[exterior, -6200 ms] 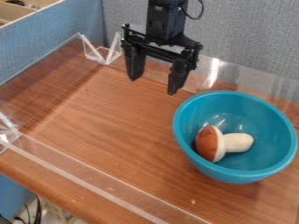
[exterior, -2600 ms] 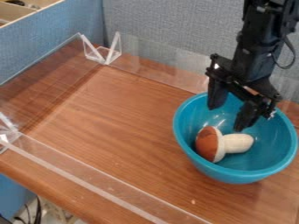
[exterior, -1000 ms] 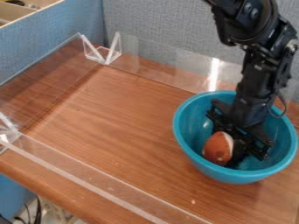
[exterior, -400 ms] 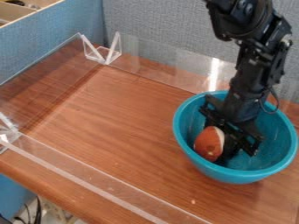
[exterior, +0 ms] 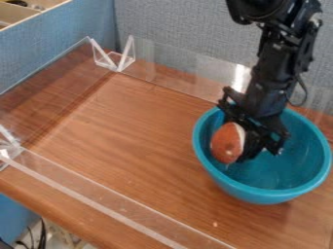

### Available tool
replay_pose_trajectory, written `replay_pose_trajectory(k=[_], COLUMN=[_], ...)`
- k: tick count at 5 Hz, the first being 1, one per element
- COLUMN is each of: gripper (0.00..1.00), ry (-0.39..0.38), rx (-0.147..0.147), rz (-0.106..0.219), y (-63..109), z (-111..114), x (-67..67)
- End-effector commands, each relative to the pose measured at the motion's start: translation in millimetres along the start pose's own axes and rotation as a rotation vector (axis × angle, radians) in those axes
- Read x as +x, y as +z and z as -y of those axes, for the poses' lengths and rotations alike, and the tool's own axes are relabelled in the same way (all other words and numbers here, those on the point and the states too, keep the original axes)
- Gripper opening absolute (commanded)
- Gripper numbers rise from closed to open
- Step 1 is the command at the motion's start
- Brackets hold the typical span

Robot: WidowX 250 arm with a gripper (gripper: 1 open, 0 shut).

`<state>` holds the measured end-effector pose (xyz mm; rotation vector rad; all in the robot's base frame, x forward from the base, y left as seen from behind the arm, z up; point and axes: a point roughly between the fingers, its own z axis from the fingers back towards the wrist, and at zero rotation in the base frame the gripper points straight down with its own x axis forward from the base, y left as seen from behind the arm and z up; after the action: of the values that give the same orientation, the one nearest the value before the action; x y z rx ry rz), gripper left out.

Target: Remove the mushroom from inside the blue bowl and put it on the table

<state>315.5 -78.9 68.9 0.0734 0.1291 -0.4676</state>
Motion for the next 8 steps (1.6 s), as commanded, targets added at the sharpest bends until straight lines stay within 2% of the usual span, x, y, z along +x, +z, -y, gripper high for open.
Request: replay_pose_trajectory(k=[1,3,5,8], gripper=[0.00,0.00,0.00,0.00], ry=[0.021,0.069,0.099,0.097], rx=[0.032,0.046,0.039,0.023], rz=[0.102,0.101,0.064,-0.002], y=[42.5,52.8,36.3,6.1], z=[-14.6,-45.1,-75.6,-92.0], x=[-2.4,-14.3,-18.6,-22.9])
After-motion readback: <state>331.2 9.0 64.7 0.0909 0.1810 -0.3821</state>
